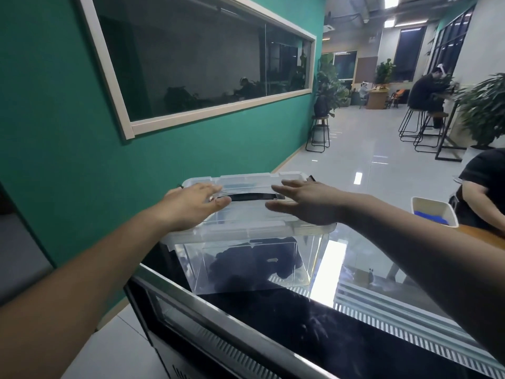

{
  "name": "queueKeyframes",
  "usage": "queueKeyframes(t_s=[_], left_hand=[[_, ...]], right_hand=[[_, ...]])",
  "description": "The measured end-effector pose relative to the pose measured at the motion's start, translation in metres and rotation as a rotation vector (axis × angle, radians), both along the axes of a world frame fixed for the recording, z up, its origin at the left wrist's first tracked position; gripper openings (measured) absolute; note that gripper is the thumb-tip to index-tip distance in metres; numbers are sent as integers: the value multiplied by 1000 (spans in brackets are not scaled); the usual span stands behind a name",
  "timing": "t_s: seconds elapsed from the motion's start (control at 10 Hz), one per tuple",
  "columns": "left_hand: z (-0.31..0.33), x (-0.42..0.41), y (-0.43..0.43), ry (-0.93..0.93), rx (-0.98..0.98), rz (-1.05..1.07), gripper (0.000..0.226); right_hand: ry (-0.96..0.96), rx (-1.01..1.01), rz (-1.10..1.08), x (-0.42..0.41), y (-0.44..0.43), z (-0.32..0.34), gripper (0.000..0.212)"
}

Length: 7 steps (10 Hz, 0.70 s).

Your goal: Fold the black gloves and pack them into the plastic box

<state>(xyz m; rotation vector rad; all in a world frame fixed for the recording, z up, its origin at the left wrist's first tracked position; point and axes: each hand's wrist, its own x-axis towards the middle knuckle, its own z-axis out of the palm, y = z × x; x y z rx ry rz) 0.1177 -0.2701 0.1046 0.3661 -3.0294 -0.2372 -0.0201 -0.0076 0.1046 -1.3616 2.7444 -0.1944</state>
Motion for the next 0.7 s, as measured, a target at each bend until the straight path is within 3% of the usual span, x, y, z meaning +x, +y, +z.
queueKeyframes(t_s=[0.3,0.4,0.7], left_hand=[[-8,-15,-12,-80,-60,-21,84],[-3,-14,-13,-114,-25,-29,102],[82,-23,-5,-257,237,-22,61]], right_hand=[[5,53,-8,-11,-7,-6,93],[-18,72,16,-11,-8,1,95],[-230,127,52,-34,-16,82,77]])
